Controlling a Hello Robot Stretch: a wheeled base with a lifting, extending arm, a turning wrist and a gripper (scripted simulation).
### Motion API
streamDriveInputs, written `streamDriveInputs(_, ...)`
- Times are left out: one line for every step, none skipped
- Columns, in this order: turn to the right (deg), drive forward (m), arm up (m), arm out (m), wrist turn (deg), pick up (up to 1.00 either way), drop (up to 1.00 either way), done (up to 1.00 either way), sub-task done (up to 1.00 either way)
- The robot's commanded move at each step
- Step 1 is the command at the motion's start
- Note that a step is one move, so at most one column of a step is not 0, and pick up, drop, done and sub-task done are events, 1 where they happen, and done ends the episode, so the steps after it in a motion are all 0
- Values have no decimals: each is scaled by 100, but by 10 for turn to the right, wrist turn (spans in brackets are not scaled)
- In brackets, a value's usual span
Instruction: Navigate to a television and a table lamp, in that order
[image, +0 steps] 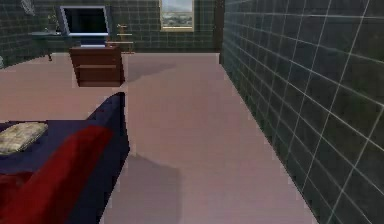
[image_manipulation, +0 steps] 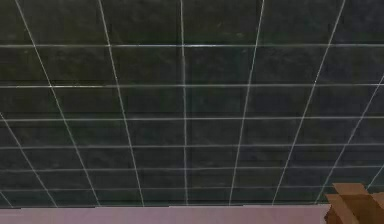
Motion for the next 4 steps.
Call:
streamDriveInputs(0, 100, 0, 0, 0, 0, 0, 0, 0)
streamDriveInputs(0, 100, 0, 0, 0, 0, 0, 0, 0)
streamDriveInputs(-90, 0, 0, 0, 0, 0, 0, 0, 0)
streamDriveInputs(0, 15, 0, 0, 0, 0, 0, 0, 0)
